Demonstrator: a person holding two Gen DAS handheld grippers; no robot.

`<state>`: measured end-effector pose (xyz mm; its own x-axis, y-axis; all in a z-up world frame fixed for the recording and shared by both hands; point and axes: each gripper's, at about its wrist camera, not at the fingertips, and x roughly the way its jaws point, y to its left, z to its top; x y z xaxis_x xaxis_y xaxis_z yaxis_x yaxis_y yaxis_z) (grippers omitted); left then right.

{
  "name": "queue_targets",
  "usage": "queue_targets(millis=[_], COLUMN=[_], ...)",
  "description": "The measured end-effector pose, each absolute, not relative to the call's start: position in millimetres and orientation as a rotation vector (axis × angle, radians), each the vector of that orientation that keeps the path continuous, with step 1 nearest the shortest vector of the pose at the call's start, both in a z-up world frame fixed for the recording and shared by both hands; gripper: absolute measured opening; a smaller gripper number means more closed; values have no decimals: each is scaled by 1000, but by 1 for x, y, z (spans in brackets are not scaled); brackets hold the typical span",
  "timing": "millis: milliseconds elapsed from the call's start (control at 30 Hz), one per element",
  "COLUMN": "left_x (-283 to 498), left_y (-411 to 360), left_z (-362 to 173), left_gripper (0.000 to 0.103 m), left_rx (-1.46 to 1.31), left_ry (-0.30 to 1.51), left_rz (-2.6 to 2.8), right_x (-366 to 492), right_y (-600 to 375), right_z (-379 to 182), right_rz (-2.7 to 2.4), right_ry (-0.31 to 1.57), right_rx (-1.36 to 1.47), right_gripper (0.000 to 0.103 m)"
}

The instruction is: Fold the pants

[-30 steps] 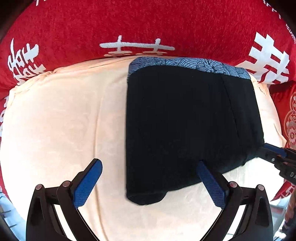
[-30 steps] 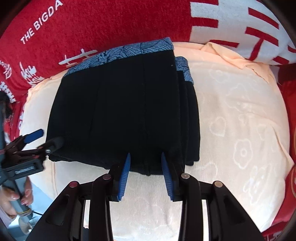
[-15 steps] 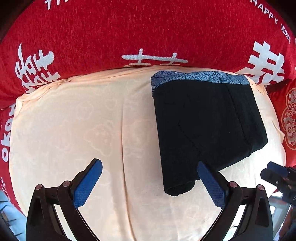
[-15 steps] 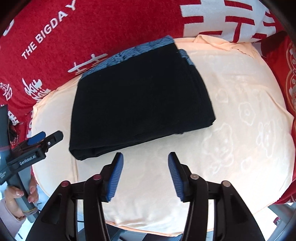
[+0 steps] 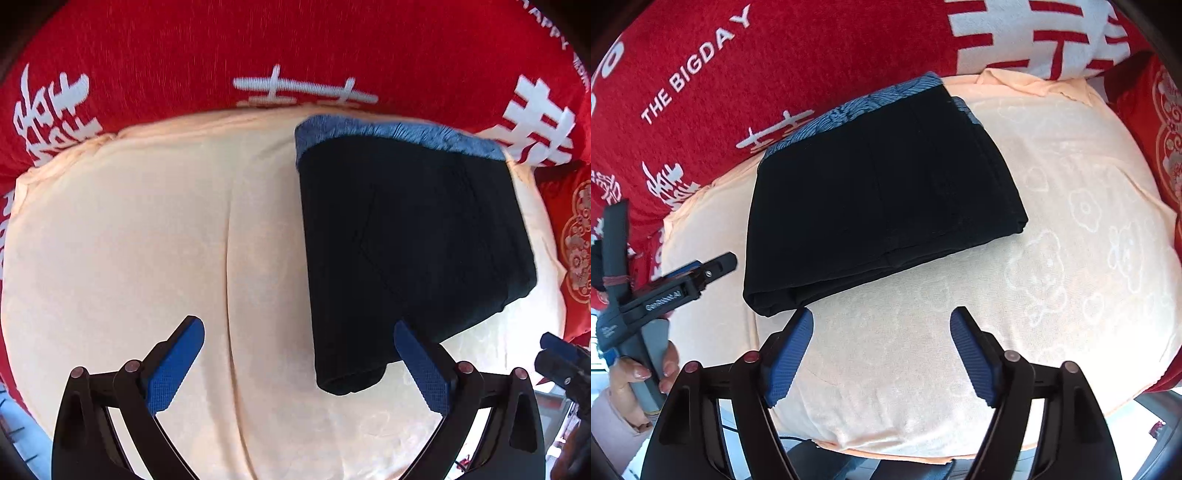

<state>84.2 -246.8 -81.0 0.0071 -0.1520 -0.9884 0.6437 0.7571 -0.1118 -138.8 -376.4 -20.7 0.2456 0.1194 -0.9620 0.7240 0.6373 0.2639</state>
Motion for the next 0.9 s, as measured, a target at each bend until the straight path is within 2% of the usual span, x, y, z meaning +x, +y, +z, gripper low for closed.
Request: queue_targets(millis=[200,467,500,533,600,700,833,900], left_x=[89,139,146,152,159,161,161,163], left_y=[-255,-277,-281,-285,-293,-299,-296,-295], left_z=[-82,-82,-84,-88,-98,-113,-119,-120], left_gripper=[103,103,103,103,103,103,103,103], left_rx=[440,341,327,324,335,370,351,358], left_ry=[1438,1391,1389,1389,1393,1392,1400,1403], left_rz=[-587,-441,-423,-407,-383,-361,-358,-360], right_x=[-150,-126,-114,-106,-82,-55,-42,-47], right_y=[-403,-472,-486,-495,-517,-532,-527,-528], right_z=[-31,-28,-31,-33,-42,-54,-82,-84], right_rz=[-469,-482,-476,-472,-465,-405,-381,-362], right_ry=[1329,1254,1236,1230,1223,1227,1374,1372], right_rx=[831,823,819,813,792,771,647,642], right_gripper=[80,78,64,44,34,31,30,30])
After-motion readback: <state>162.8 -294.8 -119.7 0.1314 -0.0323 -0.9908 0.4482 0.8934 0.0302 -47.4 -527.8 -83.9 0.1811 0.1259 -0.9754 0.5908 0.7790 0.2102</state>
